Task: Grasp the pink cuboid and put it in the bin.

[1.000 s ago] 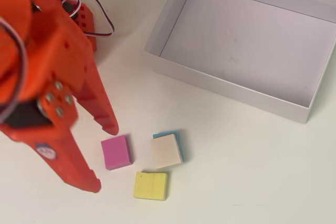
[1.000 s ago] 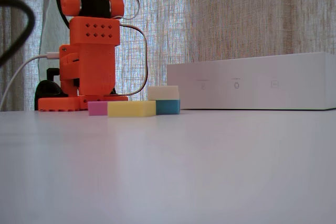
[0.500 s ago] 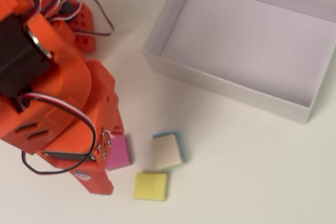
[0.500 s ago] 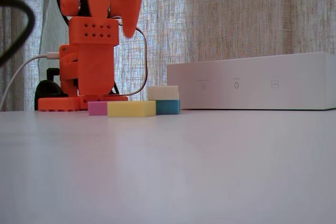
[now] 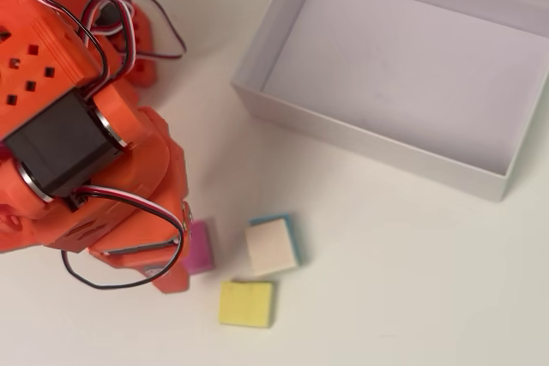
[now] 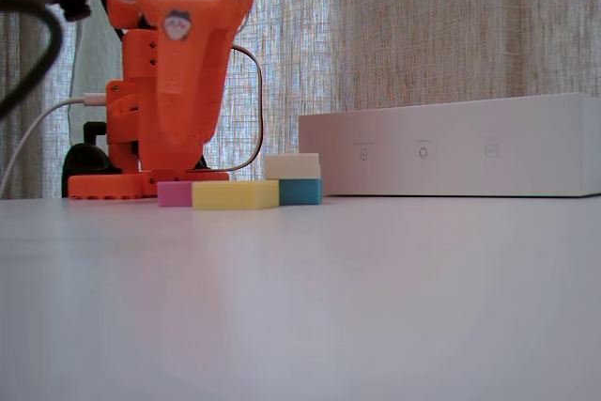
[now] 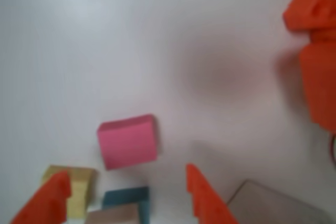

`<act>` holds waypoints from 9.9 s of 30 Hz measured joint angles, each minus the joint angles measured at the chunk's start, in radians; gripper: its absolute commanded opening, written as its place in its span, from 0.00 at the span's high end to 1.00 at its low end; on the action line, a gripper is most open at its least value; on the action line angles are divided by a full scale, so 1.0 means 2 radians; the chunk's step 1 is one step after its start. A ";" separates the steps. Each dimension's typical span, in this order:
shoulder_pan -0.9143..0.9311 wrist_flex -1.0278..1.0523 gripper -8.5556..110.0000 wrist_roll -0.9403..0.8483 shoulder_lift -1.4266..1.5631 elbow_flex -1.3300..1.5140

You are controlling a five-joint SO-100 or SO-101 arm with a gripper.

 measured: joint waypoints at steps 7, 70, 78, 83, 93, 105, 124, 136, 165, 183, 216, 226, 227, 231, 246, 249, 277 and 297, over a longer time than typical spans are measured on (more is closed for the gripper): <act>0.002 -0.033 0.69 -0.028 -0.011 0.013; -0.232 -0.184 1.00 -0.253 0.249 -0.208; -0.449 -0.188 1.00 -0.300 0.252 -0.170; -0.499 -0.217 1.00 -0.305 0.248 -0.094; -0.489 -0.265 0.98 -0.323 0.232 0.044; -0.448 -0.258 0.89 -0.326 0.225 0.104; -0.433 -0.288 0.61 -0.328 0.220 0.123; -0.296 -0.417 0.62 -0.330 0.392 0.108; -0.022 -0.242 0.69 -0.292 0.693 0.305; -0.025 -0.173 0.83 -0.288 0.691 0.354; -0.028 -0.178 1.00 -0.289 0.691 0.393; -0.028 -0.178 1.00 -0.289 0.691 0.393; -0.028 -0.178 1.00 -0.289 0.691 0.393; -0.028 -0.178 1.00 -0.289 0.691 0.393; -0.028 -0.178 1.00 -0.289 0.691 0.393; -0.028 -0.178 1.00 -0.289 0.691 0.393; -0.028 -0.178 1.00 -0.289 0.691 0.393; -0.028 -0.178 1.00 -0.289 0.691 0.393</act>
